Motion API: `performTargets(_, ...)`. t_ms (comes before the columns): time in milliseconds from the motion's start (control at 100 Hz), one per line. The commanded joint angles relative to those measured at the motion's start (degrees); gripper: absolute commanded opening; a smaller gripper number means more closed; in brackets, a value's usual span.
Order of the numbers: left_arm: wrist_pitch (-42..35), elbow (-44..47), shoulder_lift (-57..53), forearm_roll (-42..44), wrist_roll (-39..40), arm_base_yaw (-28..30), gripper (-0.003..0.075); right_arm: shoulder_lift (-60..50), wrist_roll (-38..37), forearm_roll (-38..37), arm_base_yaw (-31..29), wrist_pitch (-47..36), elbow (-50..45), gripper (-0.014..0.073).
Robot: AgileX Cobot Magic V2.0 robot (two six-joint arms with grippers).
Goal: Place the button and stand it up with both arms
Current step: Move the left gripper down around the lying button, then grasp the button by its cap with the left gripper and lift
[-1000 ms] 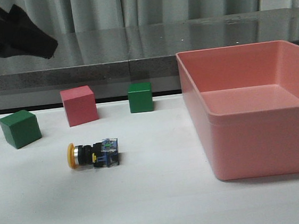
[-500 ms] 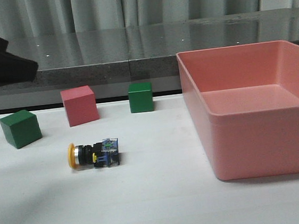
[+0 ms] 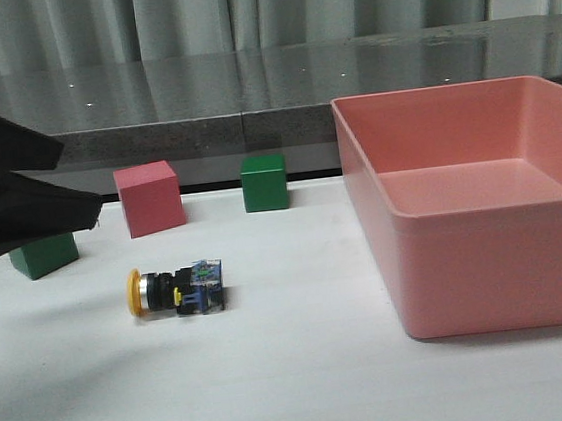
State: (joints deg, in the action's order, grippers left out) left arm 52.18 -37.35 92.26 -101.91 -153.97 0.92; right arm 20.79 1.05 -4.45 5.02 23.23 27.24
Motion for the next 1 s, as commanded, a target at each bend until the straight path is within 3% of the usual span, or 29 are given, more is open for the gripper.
performTargets(0,7.2,-1.4,-0.7,-3.0,0.9,0.1,0.0619,0.4,0.1,-0.8,-0.3,-4.8,1.6,-0.0113)
performTargets(170,8.4,-1.4,1.1,-3.0,0.8,0.0,0.0619,0.4,0.1,-0.8,-0.3,-4.8,1.6,-0.0113)
performTargets(370,8.2,-1.8,5.8,-3.0,-5.6,0.0,0.0619,0.4,0.1,-0.8,-0.3,-4.8,1.6,-0.0113)
performTargets(990,12.3,-9.9,19.2,-0.1,-5.7,-1.9,0.0619,0.4,0.1,-0.8,-0.3,-4.8,1.6,-0.0113)
